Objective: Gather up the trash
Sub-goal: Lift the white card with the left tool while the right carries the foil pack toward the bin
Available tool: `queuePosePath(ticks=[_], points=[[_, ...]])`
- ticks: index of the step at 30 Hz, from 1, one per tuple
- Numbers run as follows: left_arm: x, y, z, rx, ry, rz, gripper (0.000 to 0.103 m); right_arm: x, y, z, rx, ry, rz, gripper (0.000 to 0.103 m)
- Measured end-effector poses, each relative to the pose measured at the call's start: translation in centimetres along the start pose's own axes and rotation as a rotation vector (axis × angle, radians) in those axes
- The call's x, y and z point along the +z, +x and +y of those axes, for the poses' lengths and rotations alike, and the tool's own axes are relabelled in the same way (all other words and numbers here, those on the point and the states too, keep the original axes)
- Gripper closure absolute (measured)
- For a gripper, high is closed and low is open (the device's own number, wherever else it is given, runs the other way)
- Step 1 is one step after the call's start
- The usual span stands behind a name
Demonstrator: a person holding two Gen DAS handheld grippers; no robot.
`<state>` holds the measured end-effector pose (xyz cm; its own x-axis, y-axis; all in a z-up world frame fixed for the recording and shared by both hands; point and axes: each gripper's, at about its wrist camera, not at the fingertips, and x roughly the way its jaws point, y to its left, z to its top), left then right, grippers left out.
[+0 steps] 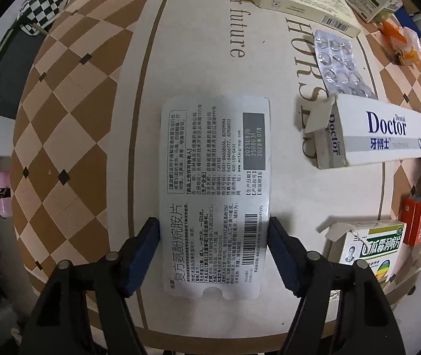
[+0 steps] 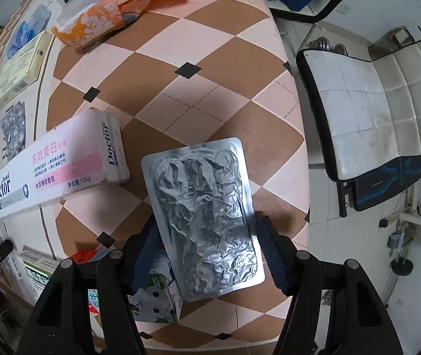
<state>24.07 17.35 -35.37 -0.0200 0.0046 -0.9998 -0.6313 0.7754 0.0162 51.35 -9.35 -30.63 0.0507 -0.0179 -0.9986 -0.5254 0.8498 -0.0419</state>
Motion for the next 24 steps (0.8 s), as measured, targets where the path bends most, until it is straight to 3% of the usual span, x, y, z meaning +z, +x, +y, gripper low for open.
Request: queuePosePath(ticks=[1,9,16,18,19,21,24], points=[[-0.1,-0.2,-0.2,0.005,0.003,-0.005,0.033,0.0,-0.2,0.1,0.006,-0.006,-0.005,0.043],[-1.4,-3.9,-1.1,0.044,0.023,-0.092,0.033,-0.8,-2.4,0.6,0.023,0.025,-0.08,0.044],[-1.9,-7.8,-2.7,0.05,0.012,-0.202,0.033,-2.0,-7.2,0.8,0.071,0.063,-0.194,0.044],[-3.7,-7.4,-3.0,0.041,0.007,-0.233,0.033,-2.6,-8.9,1.1,0.086,0.069,-0.232,0.045],[-4.6,-8.0,-3.0,0.035,0.005,-0.252,0.033,-3.0,-9.9,1.3,0.097,0.071,-0.251,0.047],[-7.6,-8.7,-2.4,0.018,0.007,-0.29,0.033,-3.9,-11.5,1.8,0.133,0.059,-0.277,0.079],[-9.9,-9.7,-1.2,-0.011,0.022,-0.341,0.033,-6.2,-13.8,3.3,0.168,0.028,-0.32,0.079]])
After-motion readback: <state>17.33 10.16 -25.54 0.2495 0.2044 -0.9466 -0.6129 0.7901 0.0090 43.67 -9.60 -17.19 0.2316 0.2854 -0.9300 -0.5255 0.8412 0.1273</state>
